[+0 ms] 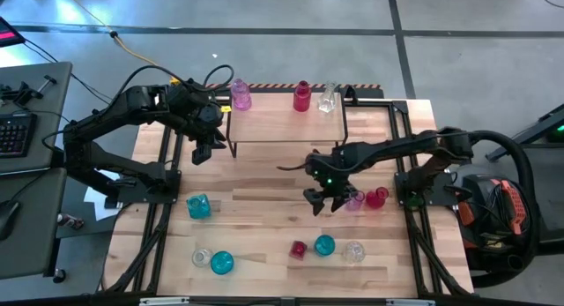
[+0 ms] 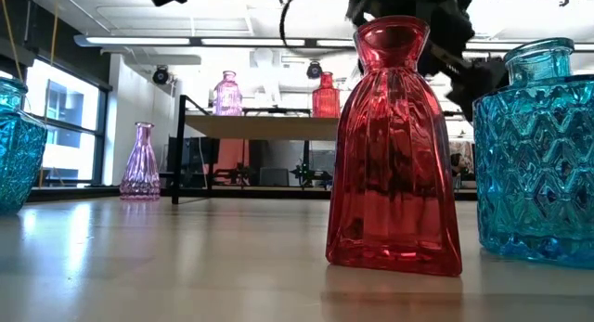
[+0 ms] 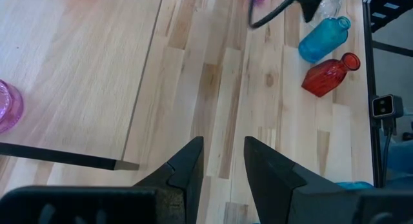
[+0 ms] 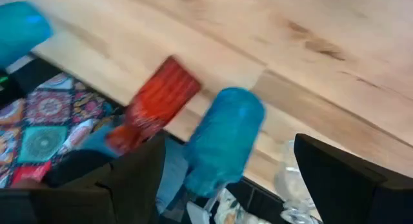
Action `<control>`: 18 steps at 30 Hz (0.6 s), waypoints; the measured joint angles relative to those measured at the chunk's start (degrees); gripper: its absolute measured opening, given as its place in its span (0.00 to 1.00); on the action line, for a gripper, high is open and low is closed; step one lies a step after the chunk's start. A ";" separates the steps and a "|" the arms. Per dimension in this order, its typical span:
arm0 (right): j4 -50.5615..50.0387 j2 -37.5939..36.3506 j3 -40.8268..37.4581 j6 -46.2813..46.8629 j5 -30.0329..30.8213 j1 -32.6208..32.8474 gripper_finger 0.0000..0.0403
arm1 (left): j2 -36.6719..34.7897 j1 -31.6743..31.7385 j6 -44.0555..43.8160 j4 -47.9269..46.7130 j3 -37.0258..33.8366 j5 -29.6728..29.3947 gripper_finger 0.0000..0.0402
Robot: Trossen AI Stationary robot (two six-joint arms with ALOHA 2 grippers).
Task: Sort vases onto shelf
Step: Put the bottom right blue vase on the shelf
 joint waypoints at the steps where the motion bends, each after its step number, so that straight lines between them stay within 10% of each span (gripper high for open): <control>1: 0.58 -0.77 0.00 0.82 0.16 0.43 0.80 | 0.01 -0.01 0.00 -0.01 0.00 -0.01 0.26; 18: -0.64 -8.27 0.04 -0.22 17.91 14.72 0.80 | 0.02 -0.02 0.00 0.00 0.00 0.00 0.26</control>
